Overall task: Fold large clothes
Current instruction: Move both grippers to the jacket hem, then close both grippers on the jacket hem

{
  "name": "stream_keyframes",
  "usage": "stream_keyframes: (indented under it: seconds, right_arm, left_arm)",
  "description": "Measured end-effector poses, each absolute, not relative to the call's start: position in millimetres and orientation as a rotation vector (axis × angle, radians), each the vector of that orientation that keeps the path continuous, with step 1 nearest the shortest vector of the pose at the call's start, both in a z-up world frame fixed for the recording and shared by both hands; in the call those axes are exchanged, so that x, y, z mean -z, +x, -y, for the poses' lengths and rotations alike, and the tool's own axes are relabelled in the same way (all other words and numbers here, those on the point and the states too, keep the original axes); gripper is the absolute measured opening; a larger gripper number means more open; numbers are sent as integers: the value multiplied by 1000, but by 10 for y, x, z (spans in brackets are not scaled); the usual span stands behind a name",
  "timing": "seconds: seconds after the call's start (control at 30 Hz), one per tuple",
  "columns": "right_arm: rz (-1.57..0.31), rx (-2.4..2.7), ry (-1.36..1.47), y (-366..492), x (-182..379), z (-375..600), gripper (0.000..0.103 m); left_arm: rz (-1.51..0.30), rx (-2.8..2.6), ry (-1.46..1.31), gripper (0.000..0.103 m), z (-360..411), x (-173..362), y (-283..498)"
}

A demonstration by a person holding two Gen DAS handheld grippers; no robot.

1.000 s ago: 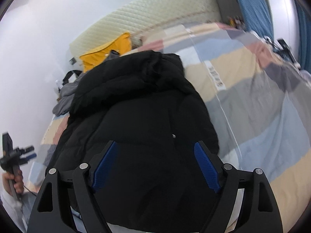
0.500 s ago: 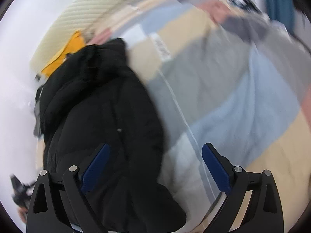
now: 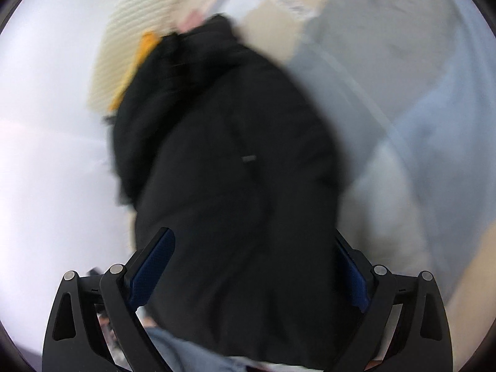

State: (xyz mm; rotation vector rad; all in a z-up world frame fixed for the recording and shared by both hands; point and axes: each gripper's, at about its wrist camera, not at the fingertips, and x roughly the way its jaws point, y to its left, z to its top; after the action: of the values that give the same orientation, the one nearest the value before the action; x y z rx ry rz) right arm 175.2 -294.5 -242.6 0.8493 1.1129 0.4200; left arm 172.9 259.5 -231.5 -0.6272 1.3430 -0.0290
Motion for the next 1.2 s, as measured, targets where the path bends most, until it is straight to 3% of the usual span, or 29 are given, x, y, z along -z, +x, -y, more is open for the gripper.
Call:
stream_keyframes:
  seconds: [0.33, 0.67, 0.87, 0.9, 0.93, 0.97, 1.0, 1.03, 1.1, 1.2]
  right_arm:
    - [-942, -653, 775, 1593, 2022, 2743, 98]
    - [-1106, -338, 689, 1756, 2424, 2795, 98]
    - [-1210, -287, 818, 1861, 2744, 2930, 95]
    - [-1203, -320, 834, 1866, 2736, 2927, 84]
    - [-1200, -347, 837, 1863, 2725, 2911, 64]
    - [-1198, -359, 829, 1866, 2710, 2894, 56]
    - [-1197, -363, 802, 1869, 2682, 2868, 42]
    - [-1192, -362, 787, 1875, 2670, 2855, 24]
    - [-1174, -363, 772, 1869, 2614, 2866, 15]
    - [-1144, -378, 757, 1827, 2531, 2872, 11]
  left_arm:
    - [-1374, 54, -730, 87, -2678, 2423, 1723]
    - [-1400, 76, -757, 88, -2660, 2446, 1735]
    - [-1410, 78, -766, 88, -2653, 2457, 1761]
    - [-1409, 80, -769, 88, -2657, 2462, 1763]
    - [-1409, 81, -774, 88, -2661, 2466, 1762]
    - [-1409, 79, -782, 88, -2669, 2475, 1763]
    - [-1409, 77, -787, 88, -2680, 2486, 1748]
    - [-1411, 77, -793, 88, -2699, 2498, 1738]
    - [-1420, 75, -805, 88, -2729, 2524, 1727]
    - [-1436, 56, -811, 88, -2775, 2564, 1713]
